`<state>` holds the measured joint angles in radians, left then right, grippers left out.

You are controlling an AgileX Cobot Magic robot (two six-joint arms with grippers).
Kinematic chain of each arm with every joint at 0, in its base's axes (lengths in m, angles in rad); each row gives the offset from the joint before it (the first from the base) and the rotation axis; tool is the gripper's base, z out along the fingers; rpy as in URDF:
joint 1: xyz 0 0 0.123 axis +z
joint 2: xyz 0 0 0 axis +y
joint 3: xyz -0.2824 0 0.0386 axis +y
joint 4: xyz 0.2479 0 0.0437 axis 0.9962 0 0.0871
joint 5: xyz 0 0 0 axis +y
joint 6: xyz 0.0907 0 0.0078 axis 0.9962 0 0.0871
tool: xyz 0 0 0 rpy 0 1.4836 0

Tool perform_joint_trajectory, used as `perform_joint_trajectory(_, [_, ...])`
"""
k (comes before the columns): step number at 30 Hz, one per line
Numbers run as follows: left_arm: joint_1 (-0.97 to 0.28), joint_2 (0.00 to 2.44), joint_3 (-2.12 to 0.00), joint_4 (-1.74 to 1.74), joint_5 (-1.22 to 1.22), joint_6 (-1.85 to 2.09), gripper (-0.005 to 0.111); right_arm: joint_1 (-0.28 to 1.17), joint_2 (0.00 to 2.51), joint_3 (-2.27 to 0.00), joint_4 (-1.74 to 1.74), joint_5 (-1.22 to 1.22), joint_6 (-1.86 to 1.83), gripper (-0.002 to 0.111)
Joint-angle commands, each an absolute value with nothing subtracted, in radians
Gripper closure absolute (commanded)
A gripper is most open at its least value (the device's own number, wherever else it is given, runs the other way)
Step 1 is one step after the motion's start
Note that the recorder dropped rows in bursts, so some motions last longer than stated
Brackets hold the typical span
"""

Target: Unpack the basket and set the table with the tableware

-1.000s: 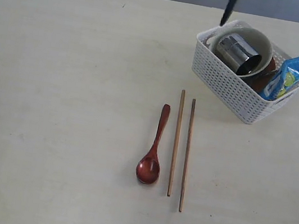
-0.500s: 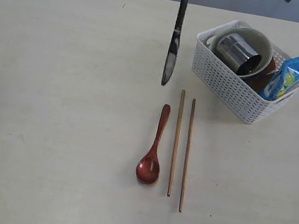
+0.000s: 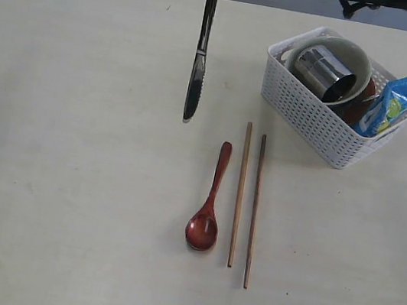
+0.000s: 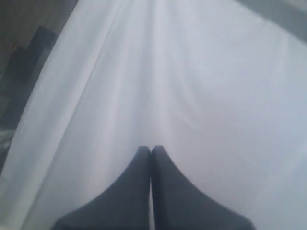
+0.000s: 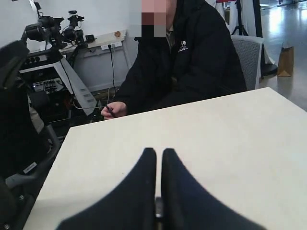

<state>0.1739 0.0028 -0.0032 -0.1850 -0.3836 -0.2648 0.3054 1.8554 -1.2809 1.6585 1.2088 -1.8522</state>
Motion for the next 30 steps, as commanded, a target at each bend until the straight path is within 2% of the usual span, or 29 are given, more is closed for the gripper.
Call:
perform_joint_trajectory(1, [0.177,0.087,-0.035,-0.069,-0.583,-0.389,0.103,0.305,1.844,-1.279,1.685,1.221,-1.832,0.109])
perform_joint_trajectory(8, [0.177,0.55,-0.273,0.657,-0.666,-0.786,0.084,0.305,1.838,-1.279,1.678,1.221,-1.817,0.109])
perform_joint_trajectory(12, [0.177,0.886,-0.358,1.052,-0.872,-0.935,0.07,0.305,1.838,-1.279,1.678,1.221,-1.803,0.109])
perform_joint_trajectory(17, [0.177,1.282,-0.417,1.09,-1.221,-0.804,0.04,0.305,1.838,-1.279,1.674,1.221,-1.803,0.109])
perform_joint_trajectory(20, [0.164,1.472,-0.45,1.083,-1.221,-0.751,0.024,0.305,1.838,-1.279,1.674,1.221,-1.803,0.109])
perform_joint_trajectory(25, [0.065,1.633,-0.541,1.094,-1.221,-0.767,0.021,0.305,1.838,-1.279,1.674,1.221,-1.811,0.109])
perform_joint_trajectory(30, [-0.06,1.685,-0.642,1.151,-1.221,-0.763,0.021,0.305,1.84,-1.279,1.674,1.221,-1.819,0.109])
